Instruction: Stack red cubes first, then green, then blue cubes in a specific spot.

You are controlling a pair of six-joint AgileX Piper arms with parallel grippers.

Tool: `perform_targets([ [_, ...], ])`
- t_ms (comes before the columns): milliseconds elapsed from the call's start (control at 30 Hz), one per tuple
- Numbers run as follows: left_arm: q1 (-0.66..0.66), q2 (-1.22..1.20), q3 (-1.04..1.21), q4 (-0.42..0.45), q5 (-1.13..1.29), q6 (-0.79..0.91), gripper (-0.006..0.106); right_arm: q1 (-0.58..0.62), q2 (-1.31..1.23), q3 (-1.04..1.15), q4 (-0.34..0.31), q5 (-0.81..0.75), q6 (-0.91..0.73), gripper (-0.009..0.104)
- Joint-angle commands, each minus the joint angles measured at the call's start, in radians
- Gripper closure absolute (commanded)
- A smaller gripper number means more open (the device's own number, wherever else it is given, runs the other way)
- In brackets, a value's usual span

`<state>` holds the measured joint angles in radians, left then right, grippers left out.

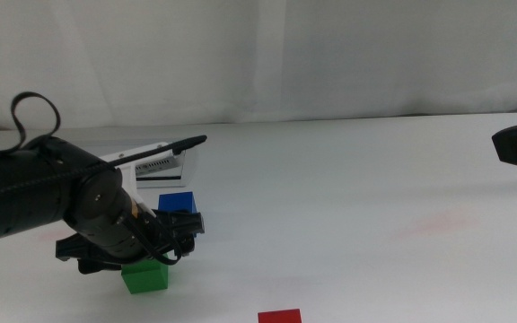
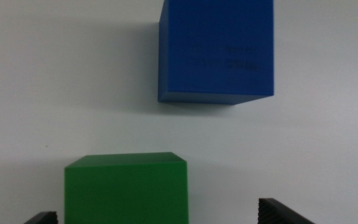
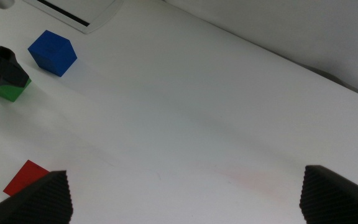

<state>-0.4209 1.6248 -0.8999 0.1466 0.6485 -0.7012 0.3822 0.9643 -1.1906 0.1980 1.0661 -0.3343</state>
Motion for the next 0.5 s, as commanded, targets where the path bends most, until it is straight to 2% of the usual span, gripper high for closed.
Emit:
perform_targets([
  [0,-0.007,0.023,-0.006,0.004,-0.004,-0.018,0.022,-0.005,-0.003,-0.002,0.003,-0.008,-0.003,-0.007],
  [133,-0.007,0.060,-0.006,0.010,-0.001,-0.018,0.022,-0.005,-0.003,-0.002,0.007,-0.008,-0.003,-0.007],
  [233,-0.007,0.083,-0.006,0.056,-0.007,-0.032,0.022,-0.005,-0.003,-0.002,0.007,-0.006,-0.003,-0.007],
  [467,-0.007,0.098,-0.006,0.056,-0.025,-0.044,0.026,-0.005,-0.003,-0.002,0.015,-0.006,-0.003,-0.007],
])
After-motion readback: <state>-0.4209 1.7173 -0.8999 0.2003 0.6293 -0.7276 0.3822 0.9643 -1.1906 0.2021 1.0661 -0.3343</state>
